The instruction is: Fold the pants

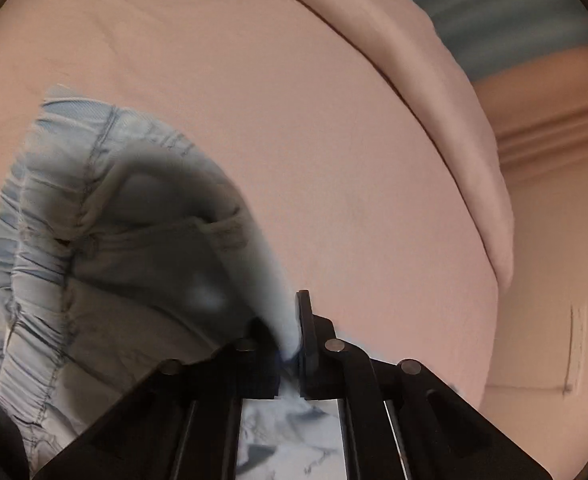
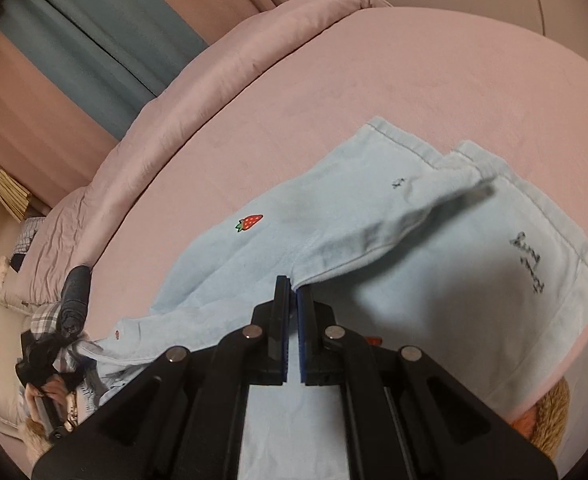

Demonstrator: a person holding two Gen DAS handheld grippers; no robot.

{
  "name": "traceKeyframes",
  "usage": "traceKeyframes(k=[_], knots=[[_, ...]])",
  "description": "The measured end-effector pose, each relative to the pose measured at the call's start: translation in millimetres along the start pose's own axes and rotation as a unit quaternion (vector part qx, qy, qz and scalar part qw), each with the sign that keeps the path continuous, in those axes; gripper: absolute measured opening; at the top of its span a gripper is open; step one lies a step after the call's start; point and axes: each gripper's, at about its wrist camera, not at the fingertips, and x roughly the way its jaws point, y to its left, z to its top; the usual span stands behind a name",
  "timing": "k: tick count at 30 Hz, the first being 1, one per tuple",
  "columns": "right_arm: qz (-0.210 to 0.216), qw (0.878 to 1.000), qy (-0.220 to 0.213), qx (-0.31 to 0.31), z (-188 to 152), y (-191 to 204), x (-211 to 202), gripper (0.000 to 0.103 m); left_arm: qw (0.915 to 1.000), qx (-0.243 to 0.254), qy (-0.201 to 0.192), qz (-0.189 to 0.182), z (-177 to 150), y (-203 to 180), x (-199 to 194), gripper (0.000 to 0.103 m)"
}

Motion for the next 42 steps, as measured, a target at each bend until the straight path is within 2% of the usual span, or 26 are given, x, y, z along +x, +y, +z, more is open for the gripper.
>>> traceKeyframes(k=[4, 7, 8, 10, 12, 13, 15, 16, 18, 20, 22, 23, 24, 25, 26, 28, 29, 30, 31, 32, 34, 38, 40, 42], knots=[[0.023, 0.999, -0.026, -0.02, 21.7, 3.4, -30.1, 0.004, 0.9961, 0.052, -0.063, -0.032, -27.2, -16.2, -62.1, 0.002], [0.036, 0.997, -0.05, -0.038, 26.0, 11.4, -69.1, 0.004, 0.9872, 0.101, -0.104, -0.067, -78.0, -12.9, -128.5, 0.002], [0.034, 0.997, -0.053, -0.043, 23.2, 10.7, -77.6, 0.004, 0.9859, 0.112, -0.104, -0.068, -95.9, -6.3, -140.8, 0.002], [0.026, 0.997, -0.047, -0.048, 9.6, 1.1, -92.6, 0.004, 0.9878, 0.111, -0.09, -0.062, -122.1, 11.5, -148.8, 0.002], [0.005, 0.999, -0.02, -0.032, -10.9, -18.7, -92.6, 0.005, 0.9937, 0.095, -0.047, -0.038, -152.1, 41.0, -138.1, 0.002], [-0.004, 1.0, -0.009, -0.025, -18.2, -25.7, -91.0, 0.005, 0.9969, 0.072, -0.021, -0.024, -168.0, 61.8, -125.3, 0.002], [-0.02, 1.0, 0.023, 0.001, -35.8, -49.7, -79.5, 0.005, 0.999, 0.043, 0.004, -0.012, -182.0, 88.4, -107.2, 0.004], [-0.028, 0.999, 0.039, 0.017, -41.2, -60.2, -71.6, 0.006, 0.9995, 0.031, 0.009, -0.003, -183.7, 97.2, -101.1, 0.011], [-0.039, 0.996, 0.066, 0.043, -47.1, -78.6, -58.0, 0.009, 0.9994, 0.032, 0.0, 0.013, -180.8, 99.7, -102.2, 0.014], [-0.039, 0.996, 0.069, 0.048, -43.3, -83.6, -53.2, 0.011, 0.9987, 0.041, -0.024, 0.021, -174.9, 93.0, -114.4, 0.018], [-0.039, 0.997, 0.055, 0.039, -34.8, -80.0, -55.9, 0.014, 0.9977, 0.045, -0.049, 0.012, -166.2, 88.3, -126.3, 0.032], [-0.036, 0.998, 0.047, 0.033, -31.2, -80.6, -56.2, 0.02, 0.9969, 0.041, -0.065, 0.015, -162.4, 89.3, -131.5, 0.038], [-0.044, 0.998, 0.036, 0.03, -26.8, -79.9, -57.6, 0.028, 0.9956, 0.036, -0.08, 0.032, -158.4, 93.0, -135.0, 0.048], [-0.067, 0.997, 0.023, 0.029, -22.4, -81.0, -58.6, 0.043, 0.9941, 0.033, -0.092, 0.048, -151.6, 103.2, -134.2, 0.051], [-0.083, 0.996, 0.014, 0.029, -18.8, -82.7, -59.6, 0.051, 0.9932, 0.03, -0.098, 0.055, -148.9, 109.2, -135.4, 0.051], [-0.102, 0.994, 0.001, 0.037, -13.0, -90.5, -59.5, 0.051, 0.9934, 0.018, -0.097, 0.059, -143.9, 118.8, -130.0, 0.051], [-0.094, 0.994, -0.002, 0.053, -9.3, -97.8, -58.1, 0.046, 0.994, 0.004, -0.097, 0.05, -141.9, 125.3, -124.9, 0.051], [-0.086, 0.995, 0.001, 0.06, -5.9, -103.3, -56.1, 0.036, 0.9942, -0.005, -0.096, 0.048, -138.8, 128.9, -117.9, 0.04], [-0.084, 0.995, 0.007, 0.061, -2.3, -106.6, -52.8, 0.008, 0.9939, -0.006, -0.094, 0.056, -137.6, 130.9, -113.4, 0.017], [-0.087, 0.994, 0.009, 0.062, 1.7, -107.5, -50.8, 0.006, 0.9937, 0.0, -0.087, 0.071, -134.8, 130.5, -110.2, 0.016], [-0.079, 0.995, -0.005, 0.055, 13.2, -100.0, -56.2, 0.005, 0.9937, 0.007, -0.087, 0.069, -134.8, 122.7, -117.7, 0.015], [-0.053, 0.995, -0.082, 0.011, 36.0, -70.5, -103.3, 0.005, 0.9924, 0.036, -0.112, 0.037, -143.0, 108.2, -144.8, 0.015], [-0.058, 0.994, -0.097, 0.007, 36.1, -72.4, -116.2, 0.005, 0.994, 0.035, -0.093, 0.045, -146.8, 115.5, -140.4, 0.015], [-0.076, 0.994, -0.079, 0.014, 26.1, -85.9, -111.4, 0.005, 0.9958, 0.029, -0.06, 0.062, -153.2, 129.2, -120.9, 0.016]])
